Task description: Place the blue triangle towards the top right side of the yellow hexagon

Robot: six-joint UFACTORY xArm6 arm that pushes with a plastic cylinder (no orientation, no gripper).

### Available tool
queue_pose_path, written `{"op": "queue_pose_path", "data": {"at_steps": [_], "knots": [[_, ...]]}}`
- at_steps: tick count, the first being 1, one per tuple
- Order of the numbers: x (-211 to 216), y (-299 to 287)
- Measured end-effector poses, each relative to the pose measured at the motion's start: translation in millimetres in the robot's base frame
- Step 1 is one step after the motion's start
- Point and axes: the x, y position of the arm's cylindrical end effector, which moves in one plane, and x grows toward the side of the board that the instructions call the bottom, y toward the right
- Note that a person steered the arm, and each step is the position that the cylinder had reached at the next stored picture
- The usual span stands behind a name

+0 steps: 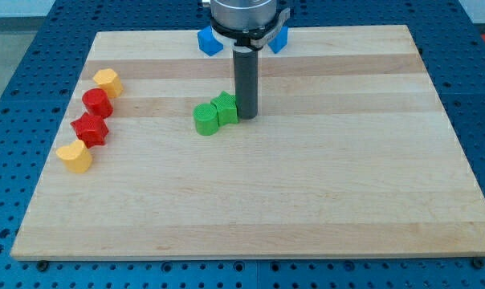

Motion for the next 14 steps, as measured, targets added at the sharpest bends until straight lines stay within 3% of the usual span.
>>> {"op": "queue_pose_path", "data": {"at_steps": [1,2,3,5,6,8,11,12,14], "knots": [[-5.9,51.2],[-48.0,119.1],[-96.1,144.2],[-200.5,136.8],[-213.9,115.1],[-196.5,67.4],[-127.1,62.3],[-124.0,60.1],[-124.0,-7.9]]}}
